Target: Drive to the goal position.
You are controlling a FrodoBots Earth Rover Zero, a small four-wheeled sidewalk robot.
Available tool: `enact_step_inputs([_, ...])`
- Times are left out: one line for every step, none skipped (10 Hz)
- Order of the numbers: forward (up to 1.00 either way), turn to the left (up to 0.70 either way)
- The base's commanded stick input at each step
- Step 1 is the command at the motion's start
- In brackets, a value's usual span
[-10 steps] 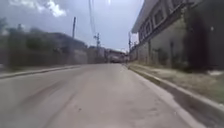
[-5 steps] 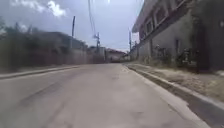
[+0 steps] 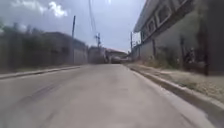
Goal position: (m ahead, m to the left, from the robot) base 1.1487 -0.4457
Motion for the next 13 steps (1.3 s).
enact_step_inputs([0.7, 0.0])
enact_step_inputs([0.7, 0.0])
enact_step_inputs([0.7, 0.0])
enact_step_inputs([0.7, 0.0])
enact_step_inputs([0.7, 0.0])
enact_step_inputs([0.7, 0.0])
enact_step_inputs([0.7, 0.0])
enact_step_inputs([0.7, 0.0])
enact_step_inputs([0.7, -0.03])
enact_step_inputs([0.7, -0.15])
enact_step_inputs([0.7, -0.27])
enact_step_inputs([0.7, -0.35])
enact_step_inputs([0.7, -0.35])
